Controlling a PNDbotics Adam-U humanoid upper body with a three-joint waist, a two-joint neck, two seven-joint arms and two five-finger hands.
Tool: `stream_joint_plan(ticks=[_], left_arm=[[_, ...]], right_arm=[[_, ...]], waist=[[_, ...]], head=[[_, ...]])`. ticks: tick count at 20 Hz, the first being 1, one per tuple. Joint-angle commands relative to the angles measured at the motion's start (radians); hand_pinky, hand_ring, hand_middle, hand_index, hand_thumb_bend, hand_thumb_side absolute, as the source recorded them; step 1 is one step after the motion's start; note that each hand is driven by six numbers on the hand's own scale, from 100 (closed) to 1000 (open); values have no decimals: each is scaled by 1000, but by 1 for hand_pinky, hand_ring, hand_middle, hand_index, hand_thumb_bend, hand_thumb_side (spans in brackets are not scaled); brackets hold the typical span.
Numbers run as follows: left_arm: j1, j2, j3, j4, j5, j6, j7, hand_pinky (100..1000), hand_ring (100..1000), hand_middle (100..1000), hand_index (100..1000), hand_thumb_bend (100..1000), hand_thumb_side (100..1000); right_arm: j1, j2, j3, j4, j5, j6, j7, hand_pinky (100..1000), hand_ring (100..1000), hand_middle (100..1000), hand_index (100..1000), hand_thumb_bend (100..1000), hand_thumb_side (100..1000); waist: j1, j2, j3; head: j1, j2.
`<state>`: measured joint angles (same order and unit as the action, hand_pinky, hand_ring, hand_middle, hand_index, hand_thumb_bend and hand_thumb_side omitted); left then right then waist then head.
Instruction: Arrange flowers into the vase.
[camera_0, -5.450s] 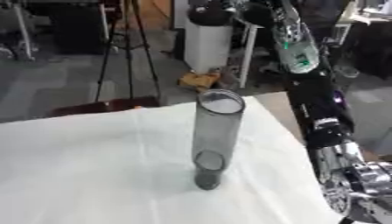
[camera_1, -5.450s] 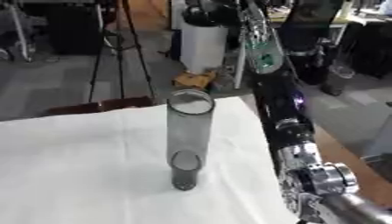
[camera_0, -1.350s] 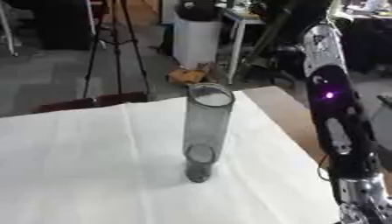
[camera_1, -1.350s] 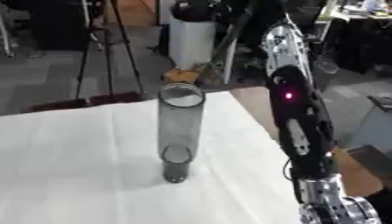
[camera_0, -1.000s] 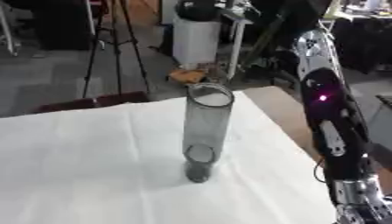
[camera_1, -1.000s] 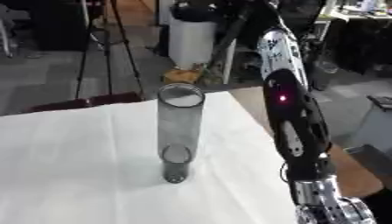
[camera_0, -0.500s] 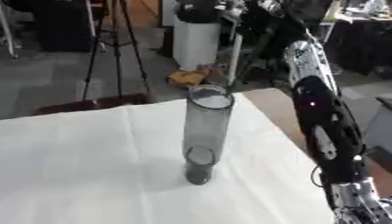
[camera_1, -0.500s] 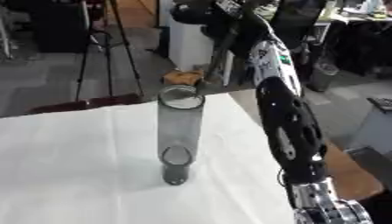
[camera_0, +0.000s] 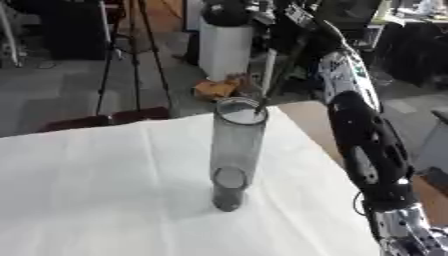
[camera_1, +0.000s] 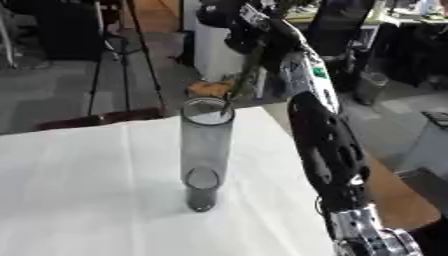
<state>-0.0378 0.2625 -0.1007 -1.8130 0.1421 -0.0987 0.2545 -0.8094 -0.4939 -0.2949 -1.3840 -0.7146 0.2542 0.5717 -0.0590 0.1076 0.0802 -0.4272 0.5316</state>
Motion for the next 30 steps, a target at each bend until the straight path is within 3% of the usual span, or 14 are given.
stream_joint_plan(ticks=[1, 15, 30], left_arm=[[-7, 4, 0, -18, 5, -1, -3, 566, 498, 546, 942, 671, 840], [-8, 3, -2, -18, 6, 0, -5, 567, 499, 547, 943, 669, 841], [-10, -1, -4, -15, 7, -3, -7, 567, 500, 548, 944, 668, 842]], right_arm=[[-22, -17, 3, -2, 19, -20, 13, 100, 100, 100, 100, 100, 100], [-25, -13, 37, 59, 85, -76, 98, 100, 100, 100, 100, 100, 100], [-26, -5, 60, 146, 206, -193, 215, 100, 100, 100, 101, 100, 100]], waist=[[17, 2, 0], [17, 5, 3], [15, 11, 1]], head=[[-5, -12], [-10, -15], [-12, -18]])
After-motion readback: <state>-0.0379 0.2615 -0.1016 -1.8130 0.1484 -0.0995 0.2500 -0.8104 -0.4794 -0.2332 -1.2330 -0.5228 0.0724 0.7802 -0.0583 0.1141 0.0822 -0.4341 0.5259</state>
